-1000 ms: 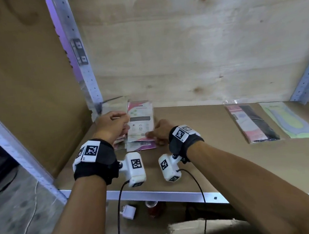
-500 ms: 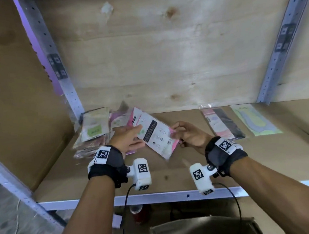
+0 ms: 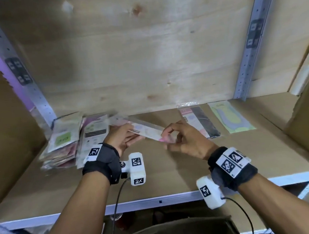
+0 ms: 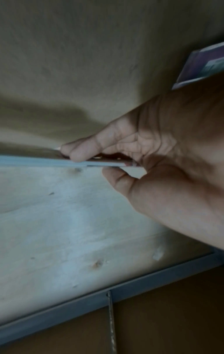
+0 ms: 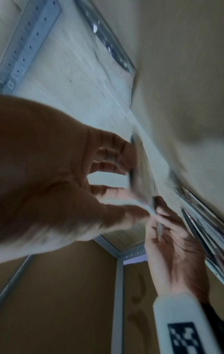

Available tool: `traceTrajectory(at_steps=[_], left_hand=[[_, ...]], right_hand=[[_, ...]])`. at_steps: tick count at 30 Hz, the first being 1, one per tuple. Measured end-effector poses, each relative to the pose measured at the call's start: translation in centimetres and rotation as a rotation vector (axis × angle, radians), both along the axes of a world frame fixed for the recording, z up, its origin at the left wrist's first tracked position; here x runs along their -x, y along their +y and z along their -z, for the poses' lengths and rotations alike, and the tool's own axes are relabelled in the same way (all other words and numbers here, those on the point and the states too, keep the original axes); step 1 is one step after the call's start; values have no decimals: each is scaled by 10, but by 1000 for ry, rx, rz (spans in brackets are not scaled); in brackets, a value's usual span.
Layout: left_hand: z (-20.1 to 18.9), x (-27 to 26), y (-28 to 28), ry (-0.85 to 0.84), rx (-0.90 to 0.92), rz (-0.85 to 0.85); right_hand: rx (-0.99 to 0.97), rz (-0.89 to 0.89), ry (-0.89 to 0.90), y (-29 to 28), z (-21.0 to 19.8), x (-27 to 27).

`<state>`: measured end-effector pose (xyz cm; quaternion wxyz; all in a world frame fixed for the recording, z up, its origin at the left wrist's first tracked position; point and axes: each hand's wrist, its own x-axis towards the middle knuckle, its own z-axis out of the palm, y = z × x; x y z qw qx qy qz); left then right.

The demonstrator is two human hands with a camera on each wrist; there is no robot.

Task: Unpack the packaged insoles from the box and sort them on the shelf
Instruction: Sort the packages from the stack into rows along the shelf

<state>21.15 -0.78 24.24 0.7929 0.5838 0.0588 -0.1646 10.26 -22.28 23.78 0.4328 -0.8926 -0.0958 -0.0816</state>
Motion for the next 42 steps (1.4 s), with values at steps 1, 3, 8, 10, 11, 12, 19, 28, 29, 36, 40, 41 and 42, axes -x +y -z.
traceTrajectory(at_steps=[1, 3, 8, 10, 11, 12, 19, 28, 29, 36, 40, 41, 42], left_hand=[[3, -2, -2, -23, -31, 5], [6, -3, -5, -72, -92, 36], [8, 4, -26, -98, -72, 251], [9, 7, -36, -92, -73, 287], [10, 9, -40, -84, -81, 289], [11, 11, -43, -79, -97, 284], [12, 11, -49, -281, -199, -34], [16, -2, -33, -427, -672, 103], [16, -1, -34, -424, -726, 130], [15, 3, -34, -412, -851, 210], [15, 5, -34, -479, -891, 158], [14, 6, -33, -468, -883, 161], [14, 7, -32, -447, -866, 163]], right_hand=[[-20, 1, 51, -5, 3, -2], [-113, 61, 54, -16, 6, -6], [-226, 287, 65, -45, 8, -15], [-223, 274, 153, -53, 13, -17], [-222, 257, 186, -55, 15, -16], [-247, 236, 208, -57, 17, -15], [-377, 106, 287, -73, 15, 0], [-120, 93, 336, -86, 18, 11], [-78, 112, 338, -86, 18, 11], [110, 202, 341, -68, 15, 12], [104, 257, 298, -64, 13, 10], [100, 261, 288, -63, 13, 9], [101, 265, 278, -61, 13, 8]])
